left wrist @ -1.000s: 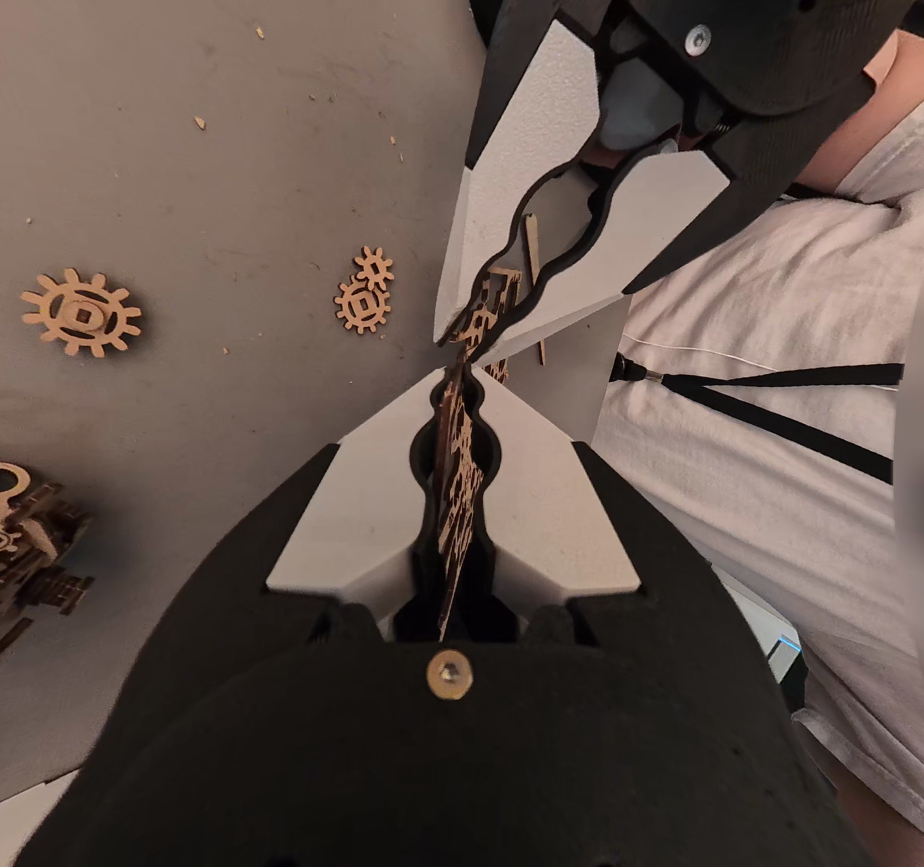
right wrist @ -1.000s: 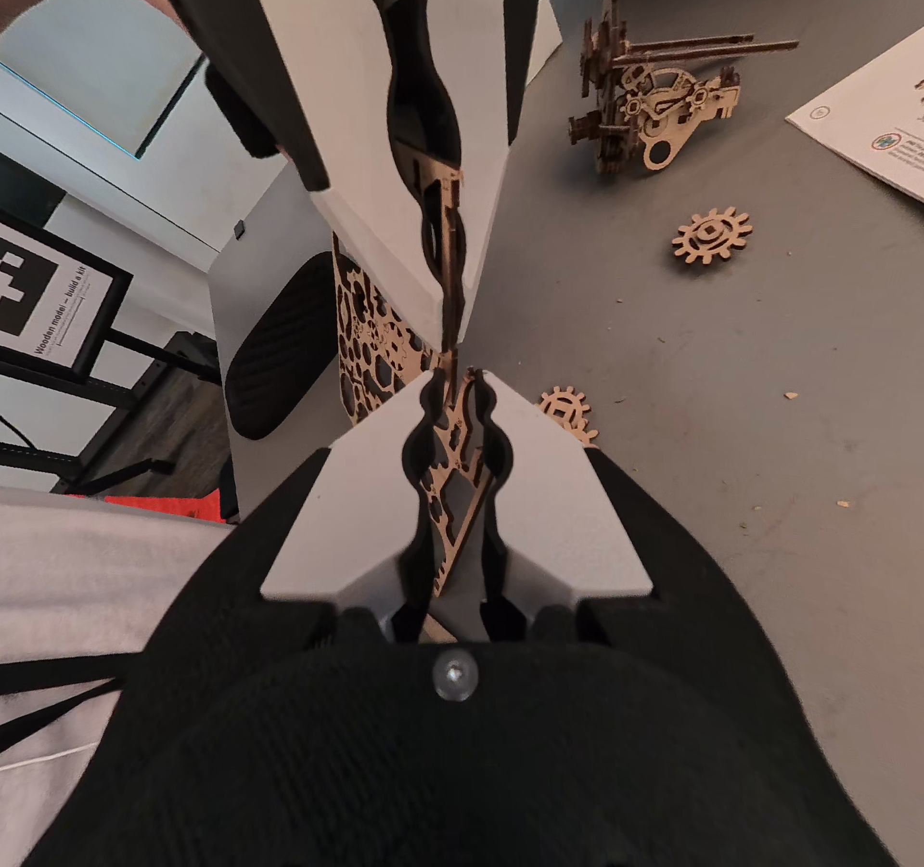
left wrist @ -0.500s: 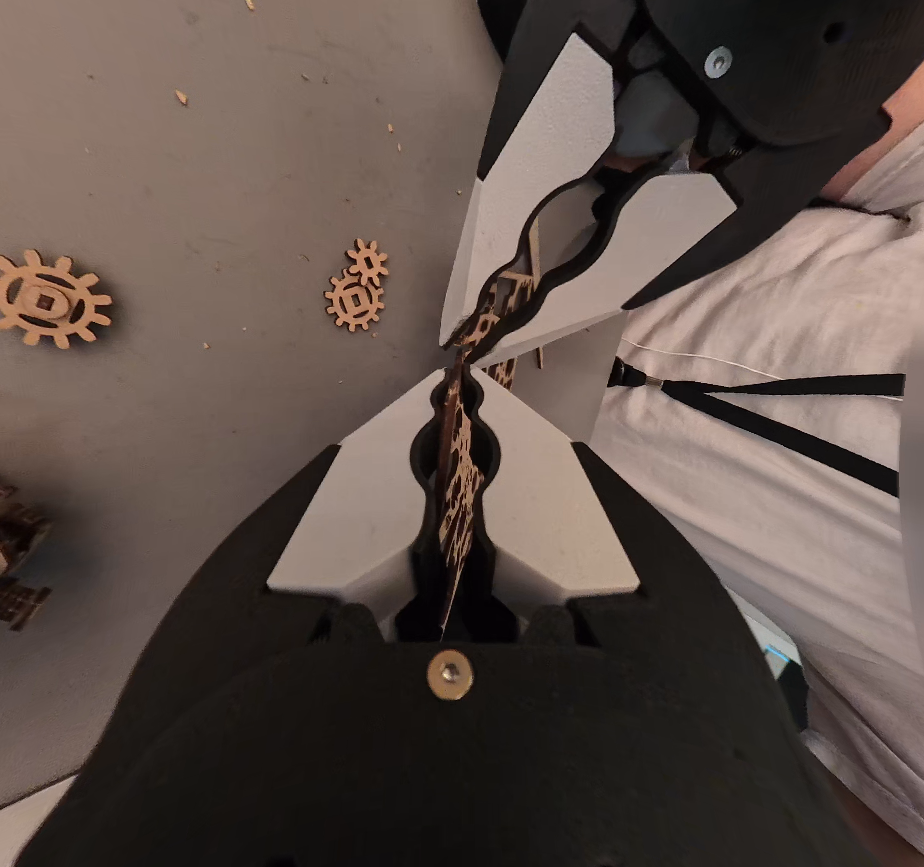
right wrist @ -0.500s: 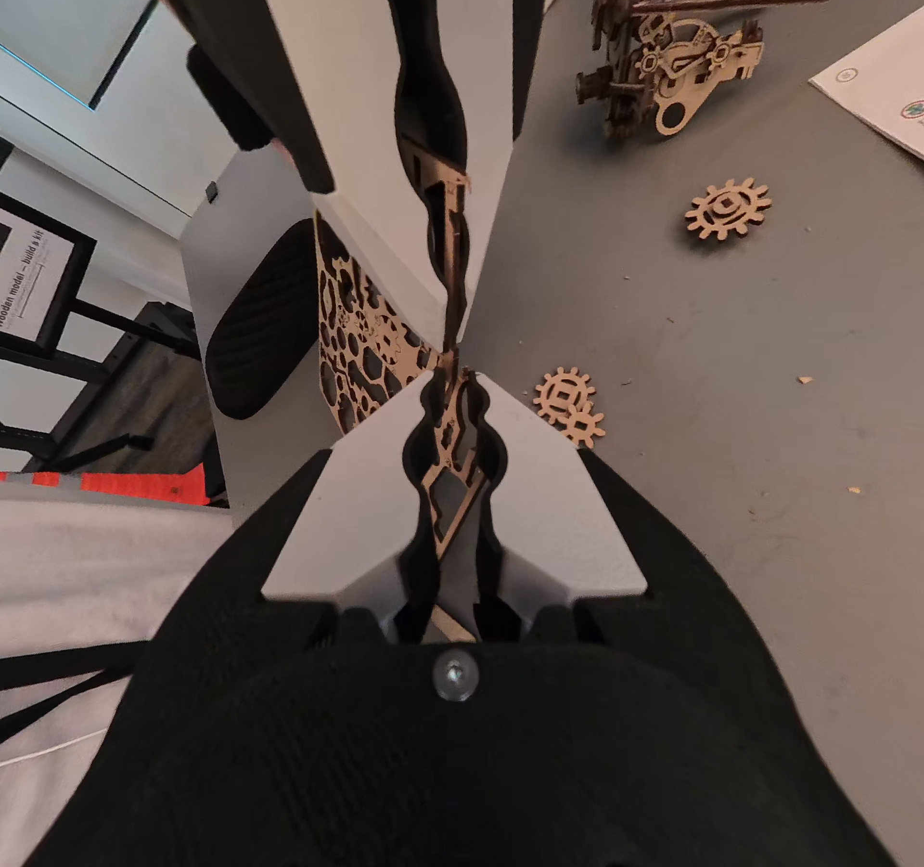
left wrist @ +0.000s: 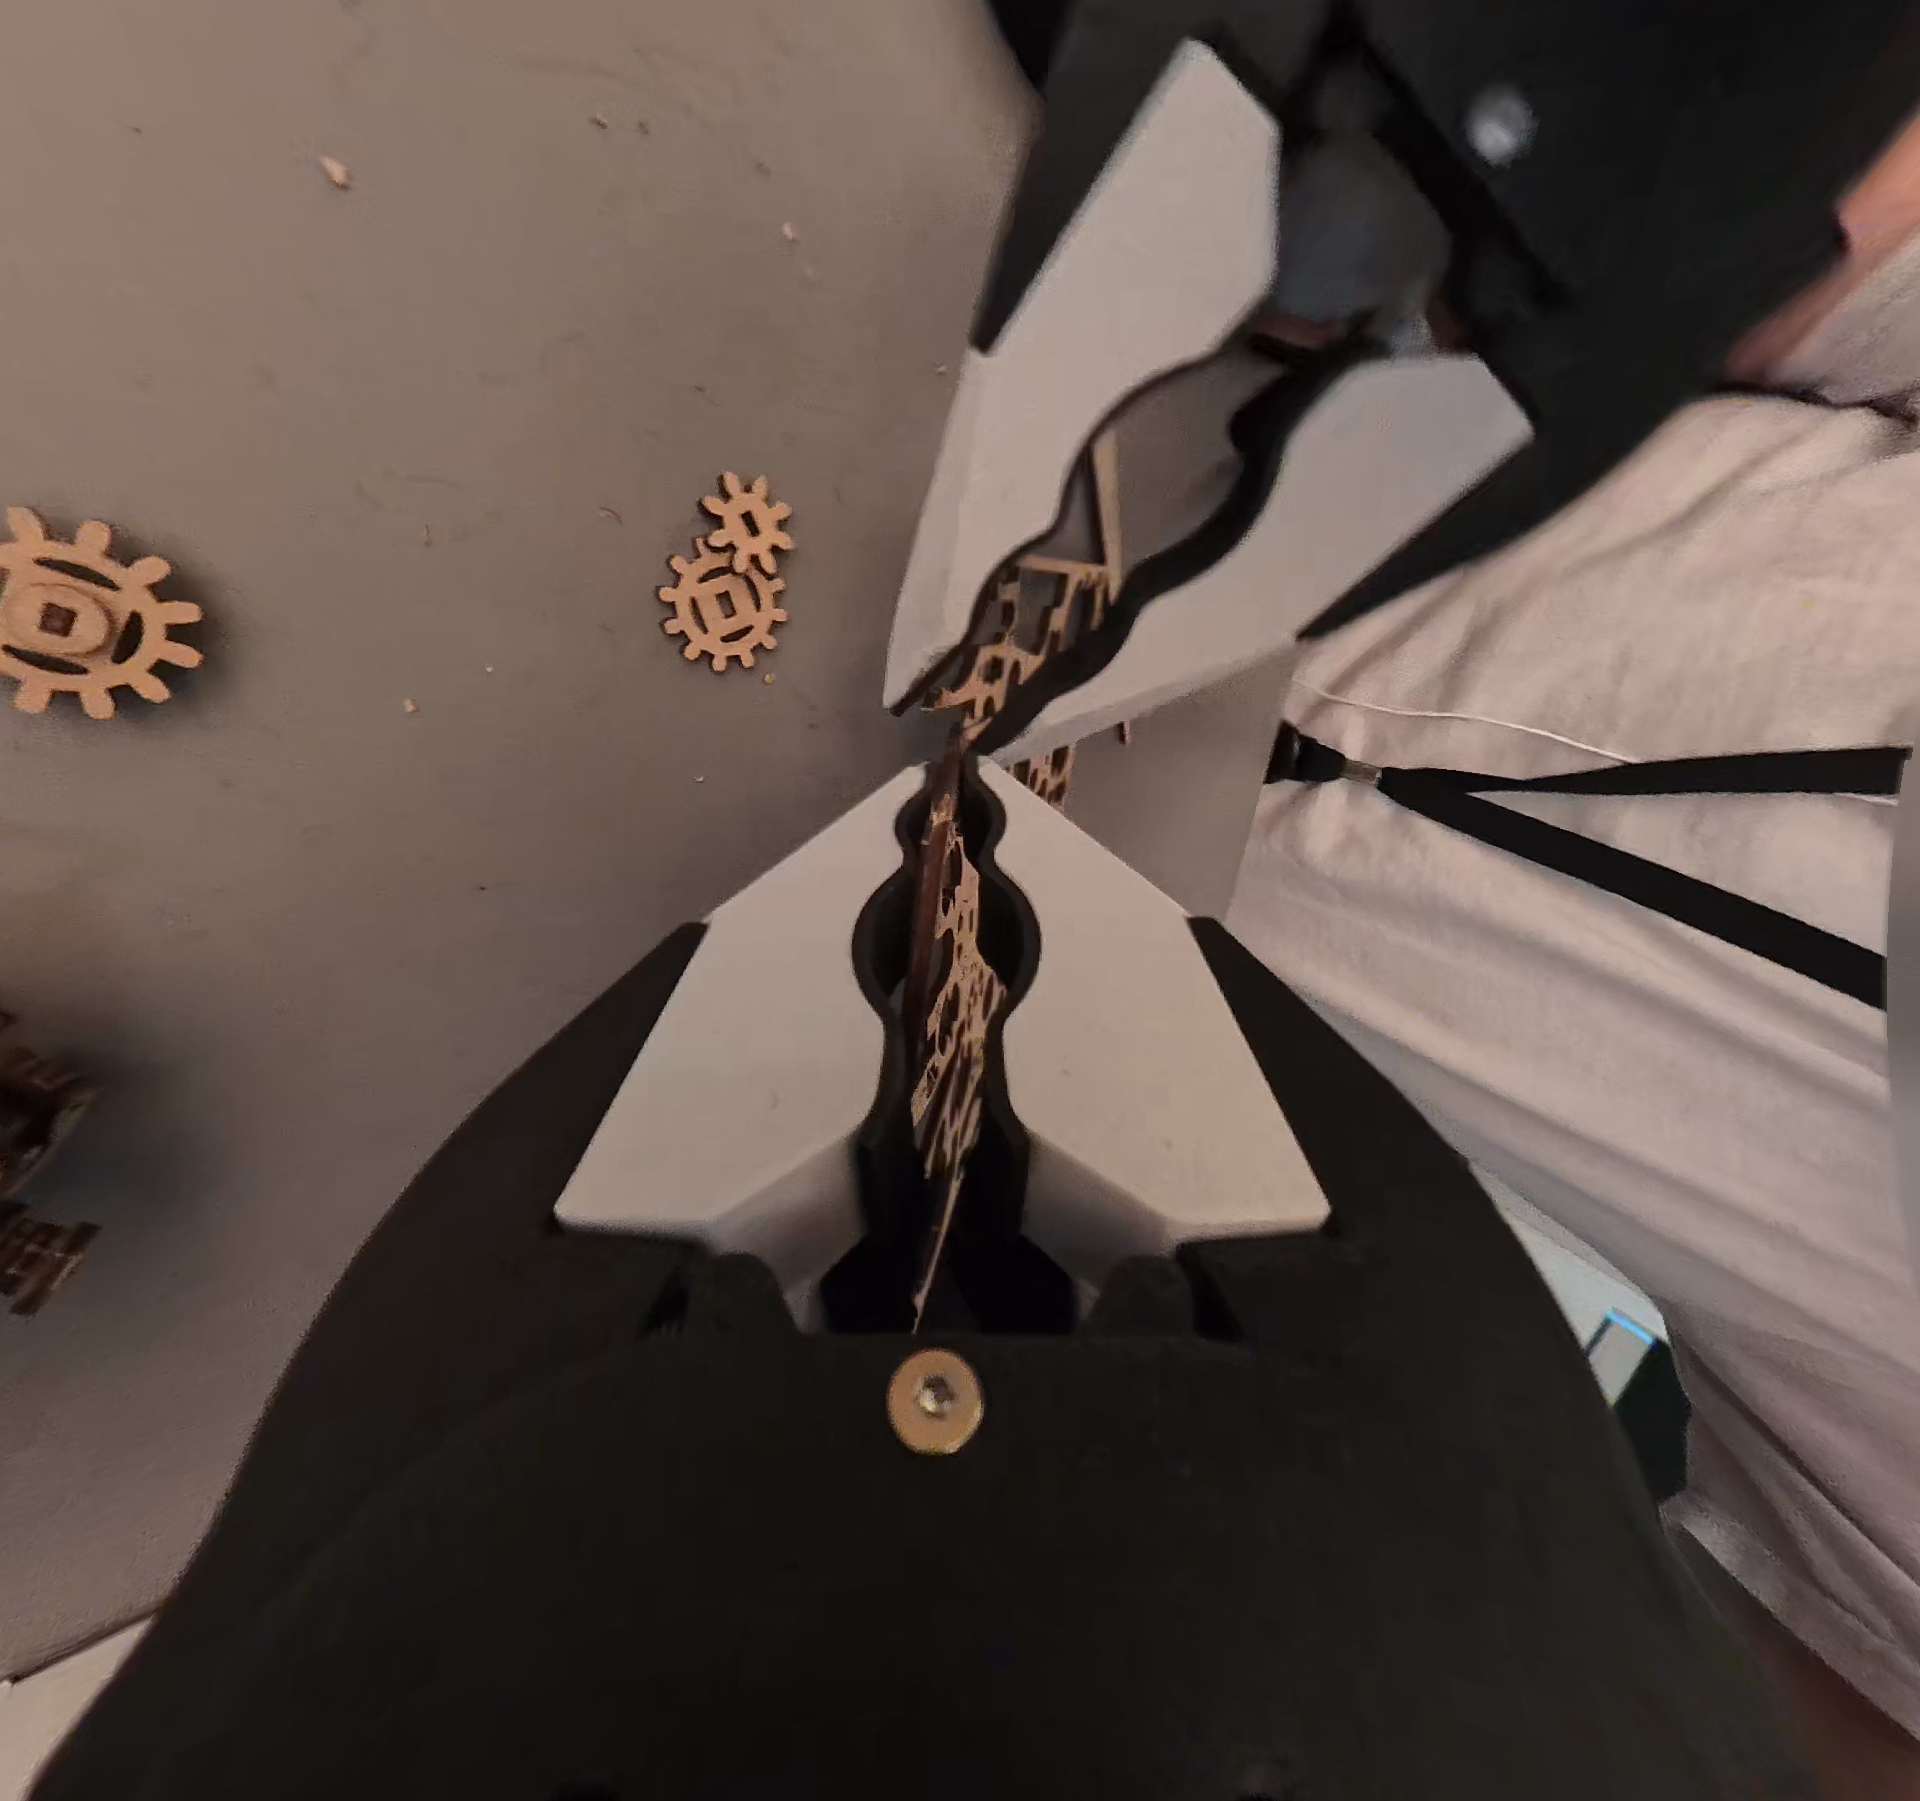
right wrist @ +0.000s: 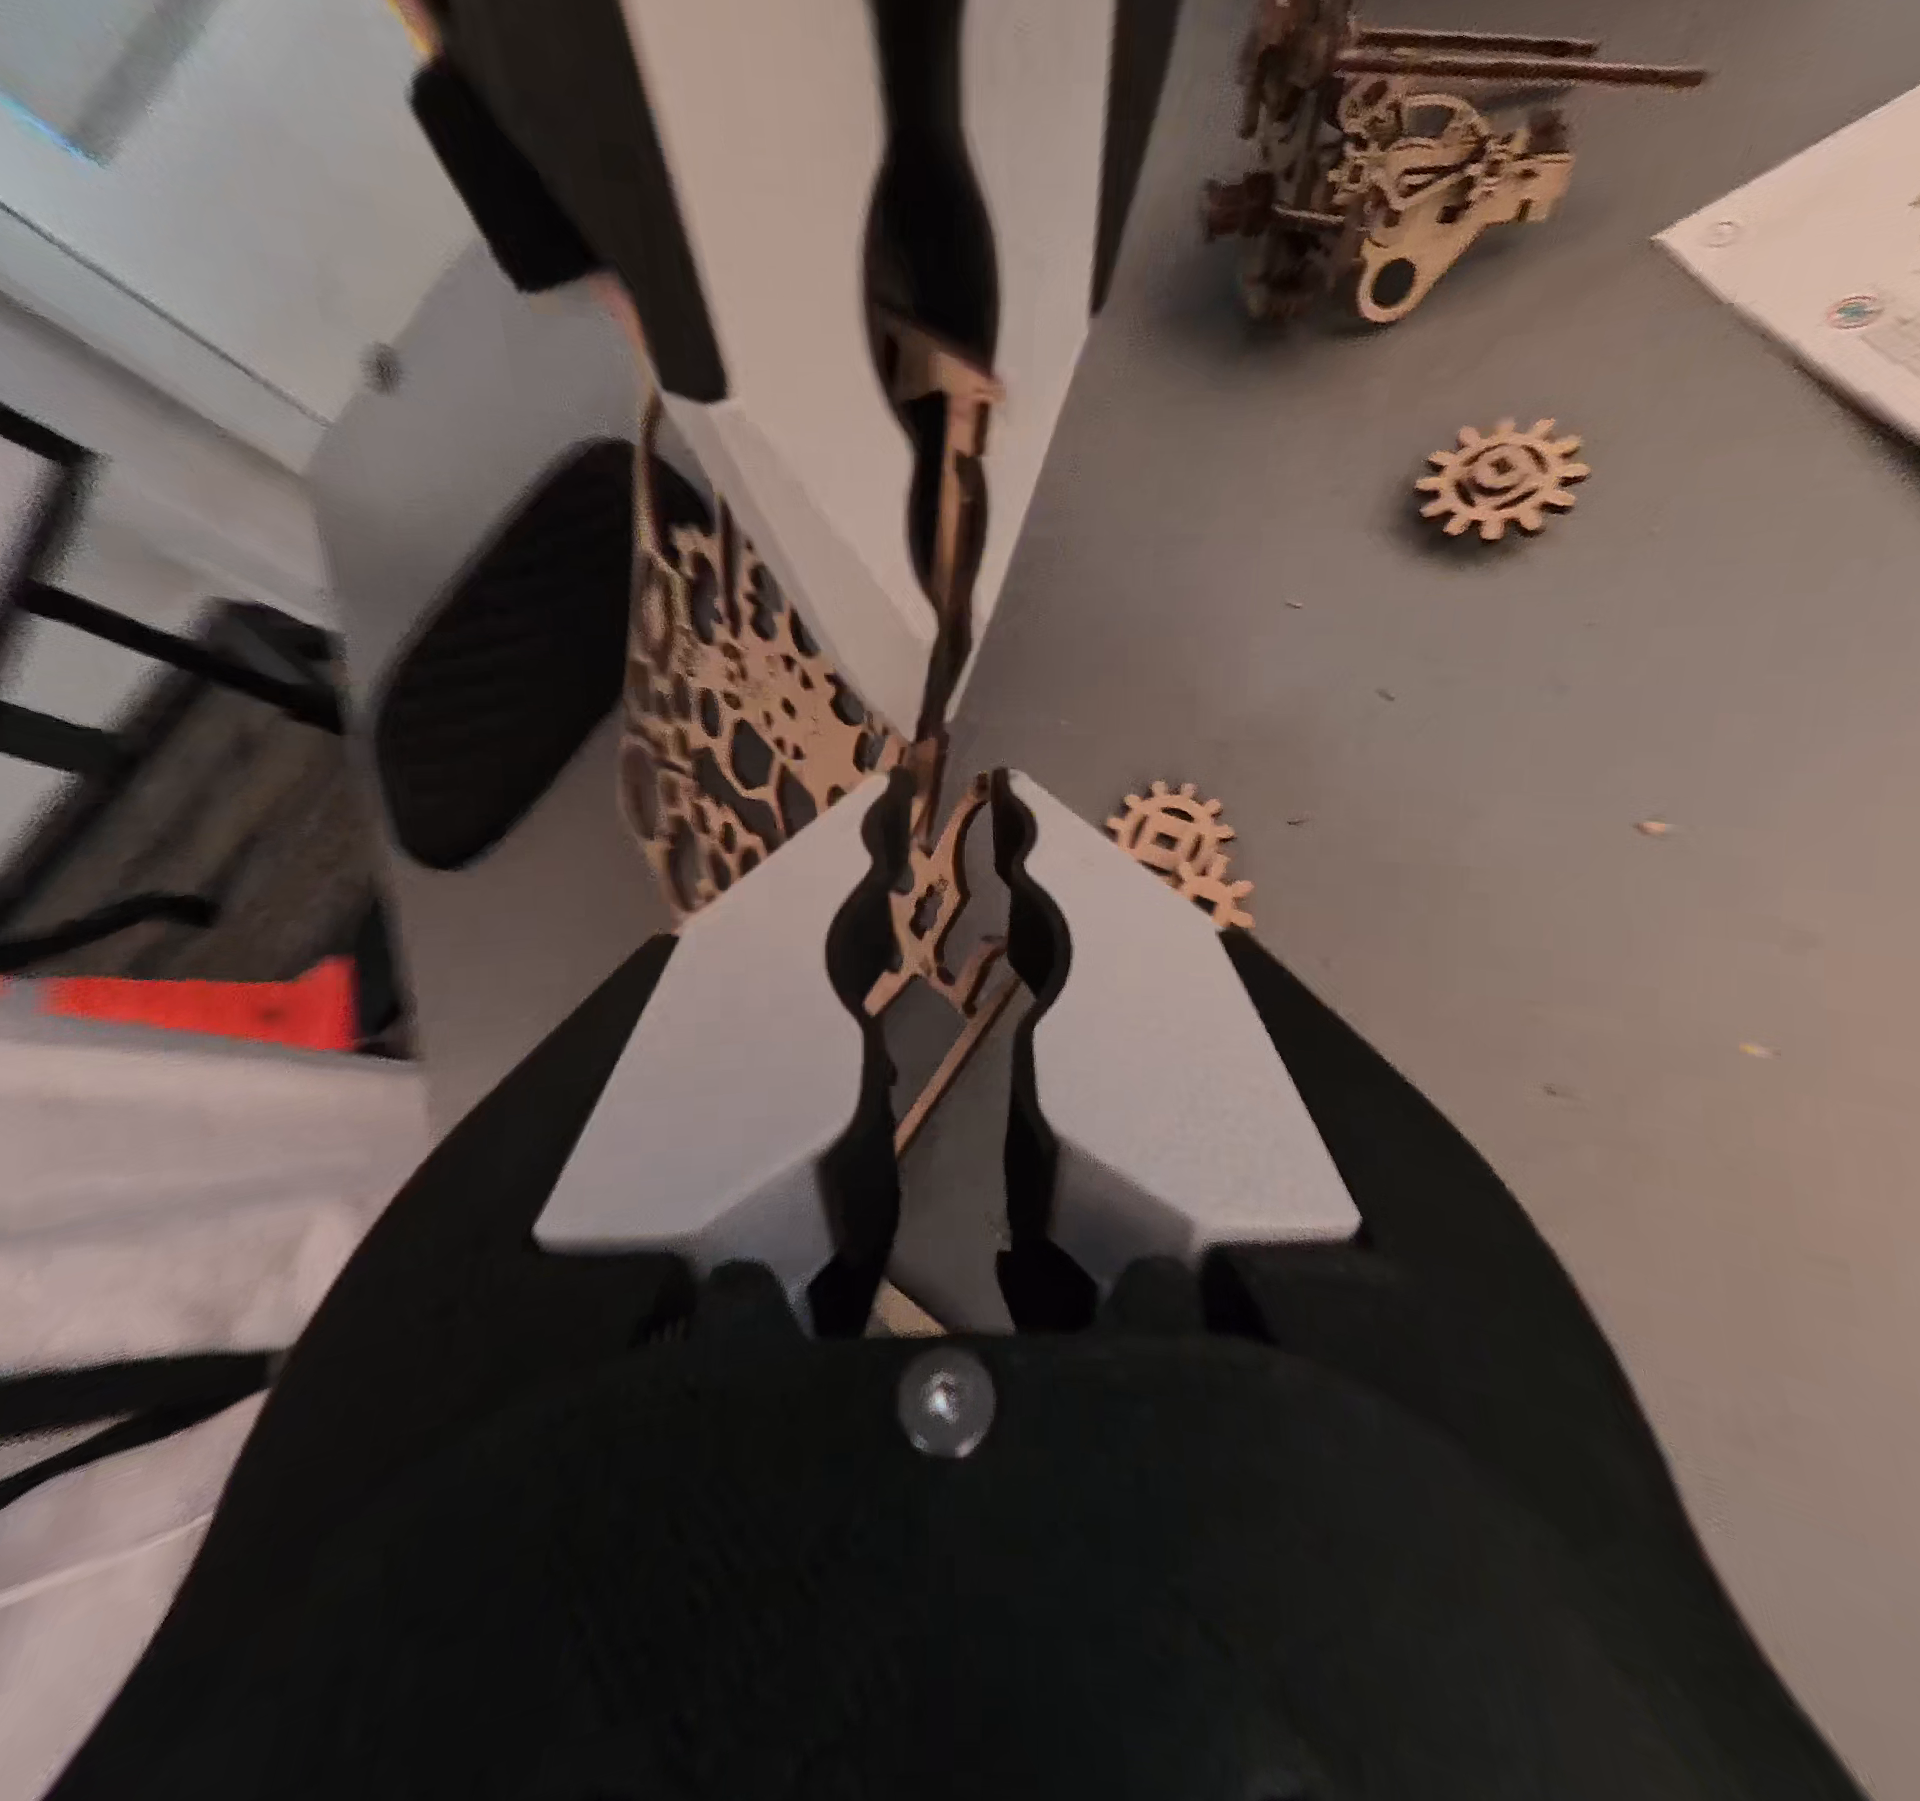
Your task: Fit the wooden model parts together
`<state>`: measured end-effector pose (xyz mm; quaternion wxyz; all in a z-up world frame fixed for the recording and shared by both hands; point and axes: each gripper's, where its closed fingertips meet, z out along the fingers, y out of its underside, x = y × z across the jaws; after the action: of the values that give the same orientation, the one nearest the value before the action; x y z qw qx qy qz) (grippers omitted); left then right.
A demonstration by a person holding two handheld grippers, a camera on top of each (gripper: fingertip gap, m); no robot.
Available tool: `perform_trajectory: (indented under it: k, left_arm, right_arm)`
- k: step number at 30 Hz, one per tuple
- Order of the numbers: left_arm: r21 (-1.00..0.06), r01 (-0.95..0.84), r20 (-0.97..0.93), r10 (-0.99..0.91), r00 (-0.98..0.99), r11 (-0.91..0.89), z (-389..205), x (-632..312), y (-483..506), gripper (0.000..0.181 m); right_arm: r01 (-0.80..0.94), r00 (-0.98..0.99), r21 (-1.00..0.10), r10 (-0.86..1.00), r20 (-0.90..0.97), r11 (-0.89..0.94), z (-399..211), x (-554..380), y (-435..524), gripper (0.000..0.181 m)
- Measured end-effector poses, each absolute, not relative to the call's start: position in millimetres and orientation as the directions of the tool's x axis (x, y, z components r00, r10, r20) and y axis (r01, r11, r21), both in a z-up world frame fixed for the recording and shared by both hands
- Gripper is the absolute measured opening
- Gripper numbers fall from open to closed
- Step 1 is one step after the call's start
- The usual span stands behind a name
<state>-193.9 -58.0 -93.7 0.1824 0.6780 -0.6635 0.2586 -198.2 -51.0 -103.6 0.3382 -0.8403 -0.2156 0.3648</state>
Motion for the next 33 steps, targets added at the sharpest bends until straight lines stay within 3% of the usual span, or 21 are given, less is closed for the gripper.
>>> perform_trajectory:
  k: [1, 3, 7, 21, 25, 33]
  left_arm:
    - [-0.104, -0.994, 0.605, -0.796, -0.027, -0.045, -90.4, -193.4, -60.5, 0.0]
    - [-0.123, -0.992, 0.603, -0.796, -0.056, -0.024, -86.9, -191.4, -63.8, 0.0]
    - [-0.129, -0.992, 0.603, -0.794, -0.083, 0.006, -86.3, -189.8, -68.3, 0.0]
    - [-0.116, -0.993, 0.584, -0.806, -0.094, 0.032, -87.7, -186.6, -68.5, 0.001]
    - [-0.117, -0.992, 0.587, -0.804, -0.099, 0.037, -85.4, -187.0, -68.6, 0.001]
    - [-0.114, -0.993, 0.579, -0.81, -0.099, 0.04, -85.5, -186.4, -69.7, 0.001]
  right_arm:
    - [0.069, 0.573, -0.722, 0.62, -0.536, -0.688, -98.5, -199.2, -52.8, 0.012]
    - [0.018, 0.499, -0.729, 0.638, -0.586, -0.684, -94.3, -196.3, -52.5, 0.018]
    - [0.039, 0.398, -0.738, 0.688, -0.607, -0.674, -91.4, -199.3, -62.1, 0.006]
    - [0.128, 0.405, -0.711, 0.691, -0.599, -0.691, -99.2, -198.4, -66.4, 0.009]
    - [0.116, 0.397, -0.747, 0.72, -0.569, -0.654, -94.8, -199.0, -66.6, 0.006]
    - [0.043, 0.35, -0.714, 0.68, -0.644, -0.699, -93.4, -197.8, -65.9, 0.005]
